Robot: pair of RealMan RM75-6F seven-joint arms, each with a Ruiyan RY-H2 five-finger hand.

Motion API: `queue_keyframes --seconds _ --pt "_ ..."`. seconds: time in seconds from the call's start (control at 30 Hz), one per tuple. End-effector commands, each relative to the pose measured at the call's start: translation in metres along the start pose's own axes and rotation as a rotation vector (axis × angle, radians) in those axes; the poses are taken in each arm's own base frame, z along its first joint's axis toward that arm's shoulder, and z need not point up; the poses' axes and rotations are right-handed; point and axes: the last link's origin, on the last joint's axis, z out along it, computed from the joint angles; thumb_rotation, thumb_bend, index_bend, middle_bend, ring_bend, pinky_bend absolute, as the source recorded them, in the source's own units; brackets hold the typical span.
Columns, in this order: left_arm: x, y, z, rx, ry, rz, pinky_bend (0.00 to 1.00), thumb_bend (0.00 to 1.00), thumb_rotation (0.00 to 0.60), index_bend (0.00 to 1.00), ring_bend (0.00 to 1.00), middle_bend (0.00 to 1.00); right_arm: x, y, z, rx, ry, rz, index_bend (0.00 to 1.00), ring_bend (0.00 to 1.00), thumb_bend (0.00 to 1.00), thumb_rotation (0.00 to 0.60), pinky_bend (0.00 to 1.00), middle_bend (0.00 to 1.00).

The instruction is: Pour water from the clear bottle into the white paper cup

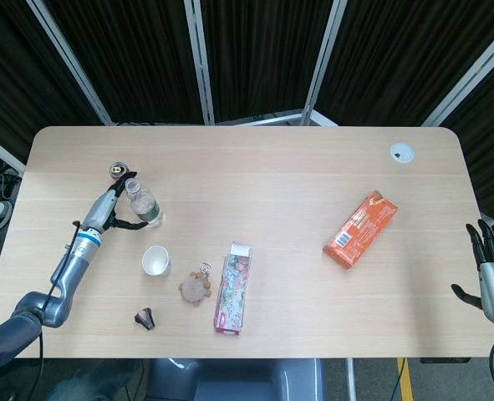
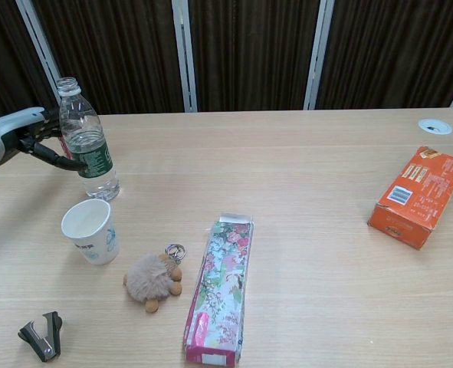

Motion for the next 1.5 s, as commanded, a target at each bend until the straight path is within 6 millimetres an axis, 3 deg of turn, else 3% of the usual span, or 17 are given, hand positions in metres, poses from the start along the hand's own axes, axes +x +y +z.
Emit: queue_keyframes --seconds 0.03,0.63,0.83,1.1,1.17,1.5 --pt "-0.013 0.003 0.010 0.000 -0.023 -0.018 0.00 0.00 0.600 0.00 0.00 0.00 -0.001 0.000 0.000 0.000 -0.006 0.003 0.00 0.00 0.00 0.600 0.00 0.00" --pt "-0.036 0.006 0.027 0.009 -0.016 -0.243 0.00 0.00 0.600 0.00 0.00 0.03 -0.006 0.004 0.002 -0.008 -0.031 0.015 0.00 0.00 0.00 0.600 0.00 0.00" --pt "-0.038 0.008 0.030 0.016 -0.010 -0.316 0.08 0.05 0.600 0.19 0.07 0.18 -0.008 0.005 0.003 -0.010 -0.037 0.013 0.00 0.00 0.00 0.600 0.00 0.00" --pt "-0.037 0.011 0.032 0.008 -0.008 -0.346 0.29 0.37 0.600 0.44 0.27 0.41 -0.008 0.005 0.003 -0.012 -0.037 0.007 0.00 0.00 0.00 0.600 0.00 0.00" --pt "-0.037 0.012 0.033 0.008 -0.003 -0.366 0.32 0.41 0.600 0.48 0.30 0.45 -0.009 0.004 0.003 -0.012 -0.037 0.004 0.00 0.00 0.00 0.600 0.00 0.00" --pt "-0.028 0.013 0.032 -0.006 0.007 -0.411 0.35 0.44 0.600 0.53 0.34 0.49 -0.007 0.003 0.001 -0.009 -0.034 0.004 0.00 0.00 0.00 0.600 0.00 0.00"
